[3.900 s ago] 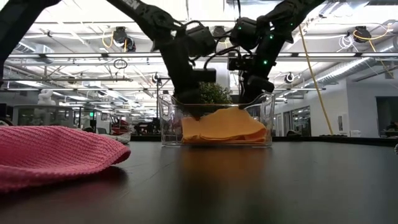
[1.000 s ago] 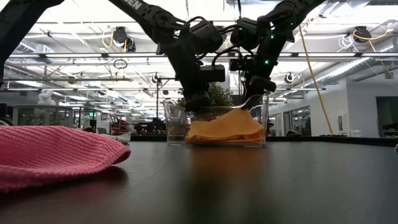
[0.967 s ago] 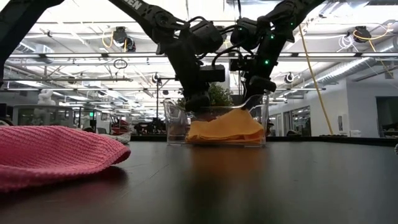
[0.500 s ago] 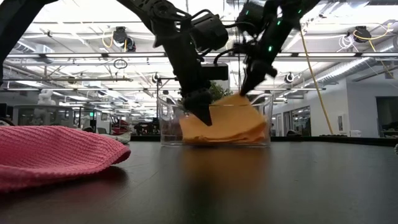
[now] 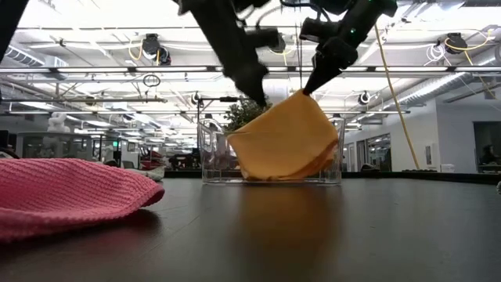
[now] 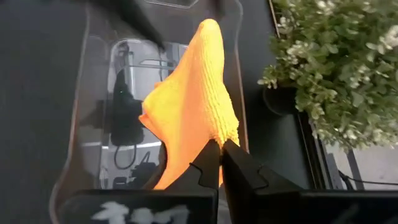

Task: Fold microfiber towels
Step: Put the orange microfiber towel into the transparent bin

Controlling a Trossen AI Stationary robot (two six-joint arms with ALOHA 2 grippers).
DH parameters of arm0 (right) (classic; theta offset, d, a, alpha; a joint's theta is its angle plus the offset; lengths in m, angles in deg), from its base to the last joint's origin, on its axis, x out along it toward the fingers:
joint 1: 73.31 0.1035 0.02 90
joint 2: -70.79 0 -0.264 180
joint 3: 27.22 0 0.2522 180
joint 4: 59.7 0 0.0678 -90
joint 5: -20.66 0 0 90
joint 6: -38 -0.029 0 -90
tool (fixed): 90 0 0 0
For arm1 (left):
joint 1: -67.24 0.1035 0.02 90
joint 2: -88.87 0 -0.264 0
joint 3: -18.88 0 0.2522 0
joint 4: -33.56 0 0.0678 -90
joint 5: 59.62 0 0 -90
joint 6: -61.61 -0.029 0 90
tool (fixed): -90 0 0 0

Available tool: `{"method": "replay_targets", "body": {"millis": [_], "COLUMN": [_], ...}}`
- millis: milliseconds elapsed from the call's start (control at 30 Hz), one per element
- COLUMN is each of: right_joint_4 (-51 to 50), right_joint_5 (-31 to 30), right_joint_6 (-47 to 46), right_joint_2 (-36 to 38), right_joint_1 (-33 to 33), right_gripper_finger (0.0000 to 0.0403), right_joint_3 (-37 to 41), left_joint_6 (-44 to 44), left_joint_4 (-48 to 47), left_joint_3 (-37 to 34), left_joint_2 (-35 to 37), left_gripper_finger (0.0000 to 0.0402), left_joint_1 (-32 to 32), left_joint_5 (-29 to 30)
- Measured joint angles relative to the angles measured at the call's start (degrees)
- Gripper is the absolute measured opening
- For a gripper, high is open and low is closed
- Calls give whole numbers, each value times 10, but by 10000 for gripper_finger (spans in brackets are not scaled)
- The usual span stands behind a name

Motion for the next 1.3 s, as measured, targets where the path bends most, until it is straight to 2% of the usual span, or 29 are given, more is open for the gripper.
{"method": "replay_targets", "body": {"millis": [133, 367, 500, 600, 700, 867, 1033, 1200, 1300], "right_joint_4": [12, 35, 28, 28, 22, 17, 14, 12, 12], "right_joint_5": [-1, -6, -5, -6, -18, -19, -19, -35, -36], "right_joint_6": [-3, -11, -12, -10, 0, 13, 18, 28, 28], "right_joint_2": [-7, -6, -6, -6, -6, -6, -6, -6, -6], "right_joint_1": [19, 35, 39, 43, 42, 43, 43, 43, 43], "right_gripper_finger": [0, 0, 0, 0, 0, 0, 0, 0, 0], "right_joint_3": [0, 0, -8, -20, -30, -41, -41, -41, -41], "left_joint_6": [-3, -45, -55, -52, -45, -30, 21, 34, 65], "left_joint_4": [5, 2, 3, 5, 5, -3, -10, -11, -18], "left_joint_3": [1, 1, -3, -3, -3, -4, -4, -3, -3], "left_joint_2": [37, 37, 36, 36, 36, 27, 17, 17, 17], "left_gripper_finger": [223, 223, 223, 223, 223, 223, 223, 223, 223], "left_joint_1": [3, 29, 42, 57, 69, 73, 73, 65, 63], "left_joint_5": [-5, -118, -129, -160, -205, -221, -290, -303, -336]}}
